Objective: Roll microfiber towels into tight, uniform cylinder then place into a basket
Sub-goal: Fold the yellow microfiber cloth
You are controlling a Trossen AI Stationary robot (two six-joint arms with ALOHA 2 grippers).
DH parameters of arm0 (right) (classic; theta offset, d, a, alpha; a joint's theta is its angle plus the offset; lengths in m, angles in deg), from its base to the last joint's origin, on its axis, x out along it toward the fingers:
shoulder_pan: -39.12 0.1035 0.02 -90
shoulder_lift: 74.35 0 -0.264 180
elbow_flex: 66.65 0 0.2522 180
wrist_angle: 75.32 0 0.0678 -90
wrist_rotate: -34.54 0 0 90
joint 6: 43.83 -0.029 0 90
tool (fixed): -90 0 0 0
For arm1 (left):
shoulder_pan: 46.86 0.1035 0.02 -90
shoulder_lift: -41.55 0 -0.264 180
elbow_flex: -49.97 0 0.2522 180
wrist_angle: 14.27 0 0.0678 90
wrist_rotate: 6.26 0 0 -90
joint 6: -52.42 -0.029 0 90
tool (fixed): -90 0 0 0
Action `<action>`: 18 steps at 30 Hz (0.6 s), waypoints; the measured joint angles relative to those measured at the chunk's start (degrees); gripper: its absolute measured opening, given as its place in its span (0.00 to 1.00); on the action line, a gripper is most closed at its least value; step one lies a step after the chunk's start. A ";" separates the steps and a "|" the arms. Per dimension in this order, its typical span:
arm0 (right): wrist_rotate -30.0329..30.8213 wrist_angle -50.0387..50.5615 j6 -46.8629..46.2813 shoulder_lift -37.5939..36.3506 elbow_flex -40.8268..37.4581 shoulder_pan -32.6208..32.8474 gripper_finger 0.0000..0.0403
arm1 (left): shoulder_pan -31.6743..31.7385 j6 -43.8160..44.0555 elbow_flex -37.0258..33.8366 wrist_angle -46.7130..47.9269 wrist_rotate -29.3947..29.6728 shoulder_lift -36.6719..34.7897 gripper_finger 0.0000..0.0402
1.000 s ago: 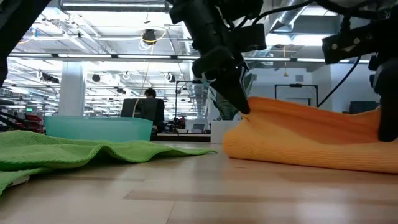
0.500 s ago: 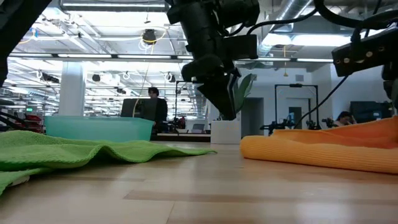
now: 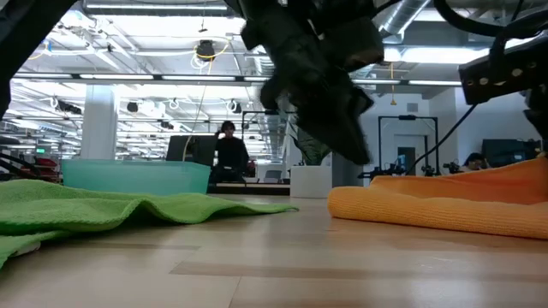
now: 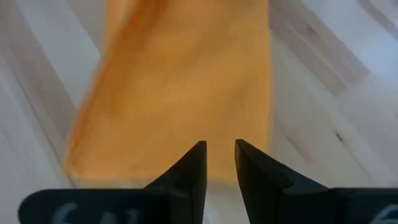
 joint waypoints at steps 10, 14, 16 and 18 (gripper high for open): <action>1.02 5.52 -6.46 -2.34 0.15 2.10 0.40 | -0.45 0.06 0.00 -2.73 0.02 1.99 0.18; 2.16 7.50 -8.55 -4.29 0.17 3.76 0.41 | -1.03 0.07 -0.02 -2.61 -0.02 2.34 0.18; 4.08 8.05 -9.45 -5.53 0.11 4.48 0.40 | -1.40 0.07 -0.03 -2.42 -0.03 2.72 0.18; 6.88 8.24 -10.19 -7.13 -0.43 5.29 0.39 | -1.85 0.11 -0.11 -2.25 -0.03 2.78 0.18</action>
